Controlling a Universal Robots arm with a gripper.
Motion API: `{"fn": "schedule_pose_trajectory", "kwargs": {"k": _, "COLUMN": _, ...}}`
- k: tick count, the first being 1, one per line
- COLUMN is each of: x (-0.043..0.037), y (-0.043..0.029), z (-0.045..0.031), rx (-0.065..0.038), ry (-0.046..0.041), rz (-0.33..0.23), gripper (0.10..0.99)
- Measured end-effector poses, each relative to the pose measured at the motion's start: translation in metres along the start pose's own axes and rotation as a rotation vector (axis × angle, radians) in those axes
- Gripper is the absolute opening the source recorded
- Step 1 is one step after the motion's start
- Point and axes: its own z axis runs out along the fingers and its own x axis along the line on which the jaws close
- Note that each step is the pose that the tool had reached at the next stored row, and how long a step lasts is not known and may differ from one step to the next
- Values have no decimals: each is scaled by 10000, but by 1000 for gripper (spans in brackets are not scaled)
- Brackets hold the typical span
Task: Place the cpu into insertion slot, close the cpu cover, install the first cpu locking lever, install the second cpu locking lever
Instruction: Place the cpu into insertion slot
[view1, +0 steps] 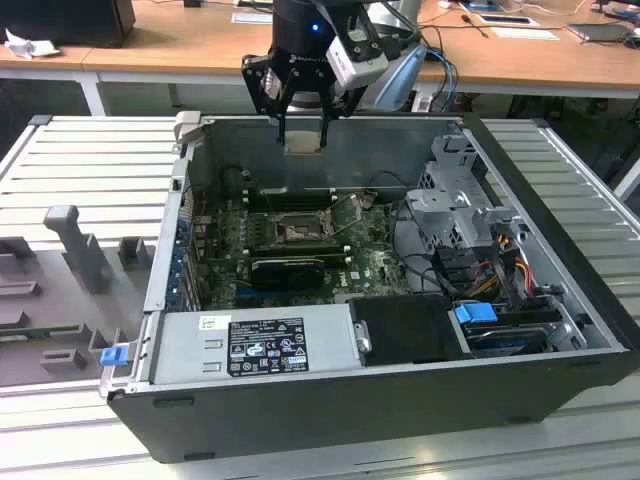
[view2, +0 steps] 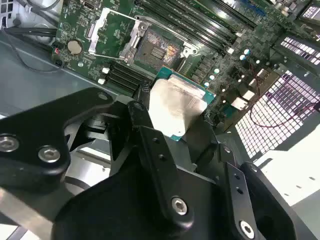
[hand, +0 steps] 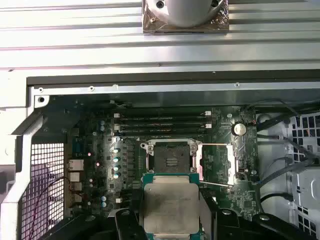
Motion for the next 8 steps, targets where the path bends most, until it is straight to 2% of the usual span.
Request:
{"fn": "schedule_pose_trajectory", "kwargs": {"k": 3, "x": 10, "y": 0, "z": 1, "rx": -10, "ry": -44, "rz": 482, "gripper": 533}}
{"fn": "schedule_pose_trajectory", "kwargs": {"k": 8, "x": 12, "y": -1, "z": 10, "rx": -17, "ry": -75, "rz": 840, "gripper": 533}}
